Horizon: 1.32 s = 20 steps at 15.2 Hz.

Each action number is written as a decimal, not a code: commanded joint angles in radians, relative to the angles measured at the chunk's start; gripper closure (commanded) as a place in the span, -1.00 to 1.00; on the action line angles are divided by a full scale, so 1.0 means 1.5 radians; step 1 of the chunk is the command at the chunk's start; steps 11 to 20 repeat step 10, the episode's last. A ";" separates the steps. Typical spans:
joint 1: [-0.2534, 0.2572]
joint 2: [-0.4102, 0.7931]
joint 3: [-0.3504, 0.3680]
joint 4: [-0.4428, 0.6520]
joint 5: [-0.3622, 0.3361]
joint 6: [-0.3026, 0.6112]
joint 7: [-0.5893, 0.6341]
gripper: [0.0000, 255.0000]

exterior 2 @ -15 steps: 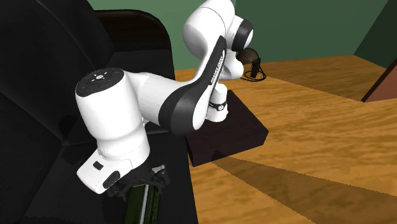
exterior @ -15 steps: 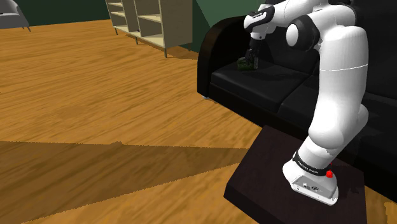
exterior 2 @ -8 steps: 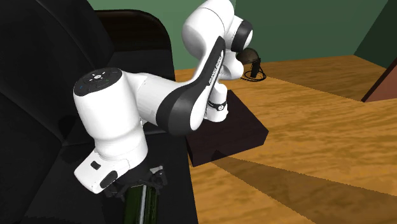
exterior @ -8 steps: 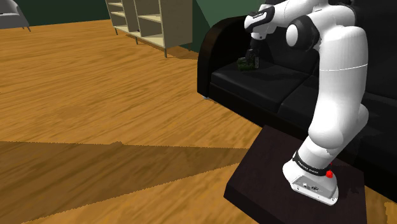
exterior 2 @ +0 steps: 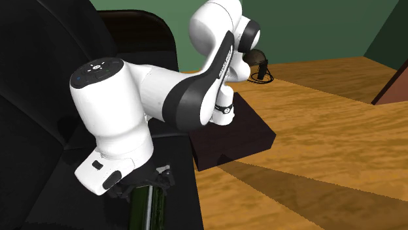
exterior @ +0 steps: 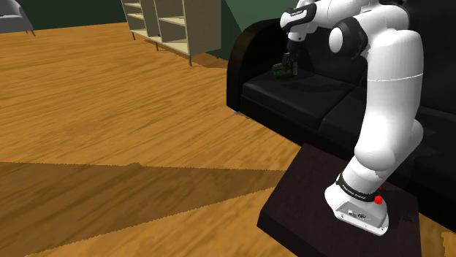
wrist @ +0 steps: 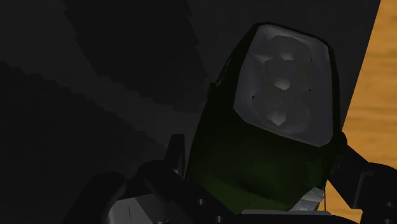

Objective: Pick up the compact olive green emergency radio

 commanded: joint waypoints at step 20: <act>-0.008 -0.005 -0.004 0.078 -0.006 -0.080 0.009 1.00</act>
